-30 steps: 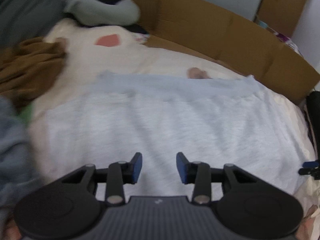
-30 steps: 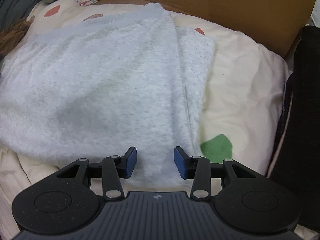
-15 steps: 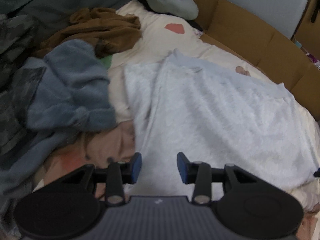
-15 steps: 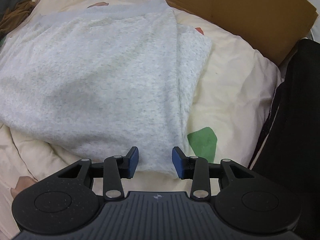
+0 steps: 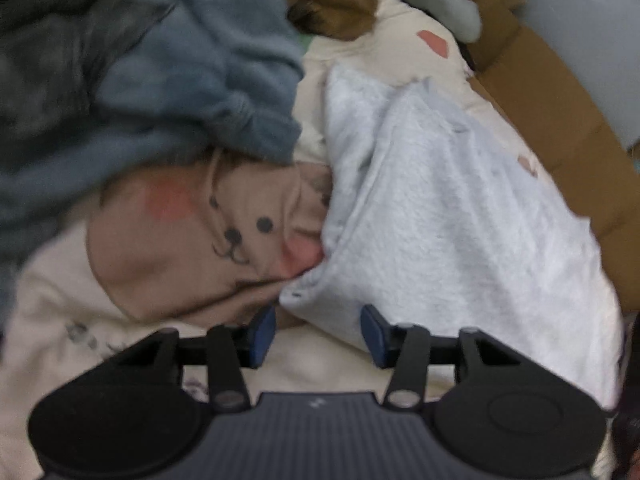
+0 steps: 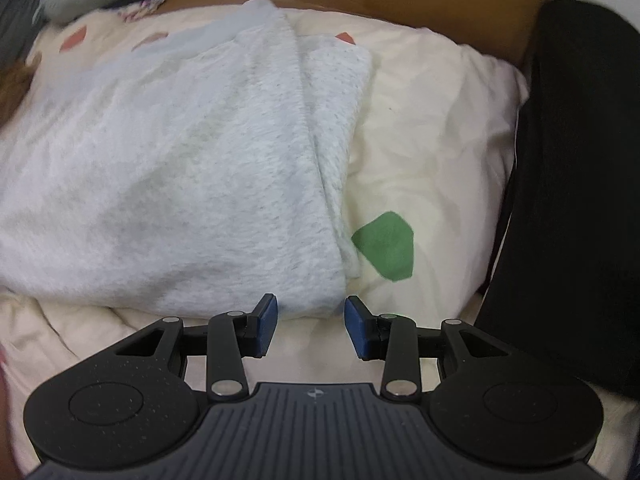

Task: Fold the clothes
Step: 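Pinch the folded sweatshirt edge with both grippers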

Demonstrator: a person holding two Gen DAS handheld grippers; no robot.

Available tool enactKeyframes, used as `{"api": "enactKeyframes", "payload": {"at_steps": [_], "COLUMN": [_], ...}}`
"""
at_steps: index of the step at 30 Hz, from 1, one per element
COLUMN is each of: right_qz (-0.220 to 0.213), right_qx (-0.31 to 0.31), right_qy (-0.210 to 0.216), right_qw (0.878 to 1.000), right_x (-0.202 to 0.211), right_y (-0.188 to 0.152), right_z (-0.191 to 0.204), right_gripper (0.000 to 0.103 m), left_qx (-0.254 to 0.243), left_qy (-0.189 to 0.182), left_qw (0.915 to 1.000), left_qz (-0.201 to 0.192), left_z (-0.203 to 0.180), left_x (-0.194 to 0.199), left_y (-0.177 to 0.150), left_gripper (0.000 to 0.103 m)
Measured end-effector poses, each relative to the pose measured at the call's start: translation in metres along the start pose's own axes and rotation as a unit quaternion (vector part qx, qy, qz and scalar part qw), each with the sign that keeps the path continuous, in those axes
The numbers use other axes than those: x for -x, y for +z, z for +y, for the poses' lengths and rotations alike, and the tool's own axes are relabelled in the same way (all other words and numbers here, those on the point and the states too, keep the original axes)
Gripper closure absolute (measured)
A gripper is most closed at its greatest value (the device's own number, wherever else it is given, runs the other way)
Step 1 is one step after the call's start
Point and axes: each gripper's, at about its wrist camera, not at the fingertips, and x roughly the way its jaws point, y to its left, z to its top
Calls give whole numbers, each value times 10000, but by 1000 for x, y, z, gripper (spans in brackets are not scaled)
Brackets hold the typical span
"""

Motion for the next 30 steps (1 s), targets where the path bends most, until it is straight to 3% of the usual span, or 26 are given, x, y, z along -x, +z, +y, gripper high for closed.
{"api": "enactKeyframes", "payload": {"at_steps": [3,6,12,15,17,20,22,24,30], "right_qz": [-41,18,108,17,-56,-177,-220,-252,-550], "right_qx": [-628,-1382,-2173,-2563,-2768,-2987,-3097,-3177,-3473], "right_qy": [424,954,1361,1550,1630,1714,1751,1764,1849], "right_qw": [9971,9858,9665,9541,9470,9387,9343,9313,9177], "right_x": [1,-5,-23,-30,-33,-37,-38,-40,-30], "right_y": [-1,-5,-21,-29,-30,-31,-31,-31,-34], "right_z": [-12,-27,-41,-47,-50,-53,-56,-59,-69], "right_gripper": [58,56,54,52,53,55,69,98,101], "left_qx": [531,953,1463,1591,1624,1617,1612,1606,1714], "left_qy": [-281,-551,-787,-796,-816,-863,-893,-922,-1021], "left_qw": [9982,9939,9858,9833,9825,9818,9814,9810,9778], "left_qz": [13,-71,-252,-387,-418,-491,-539,-583,-647], "left_z": [9,18,33,37,37,37,37,37,42], "left_x": [-5,-10,-14,-12,-11,-4,0,5,11], "left_y": [-4,-7,-10,-9,-8,-7,-5,-4,0], "left_gripper": [50,48,49,61,77,87,95,96,97]}}
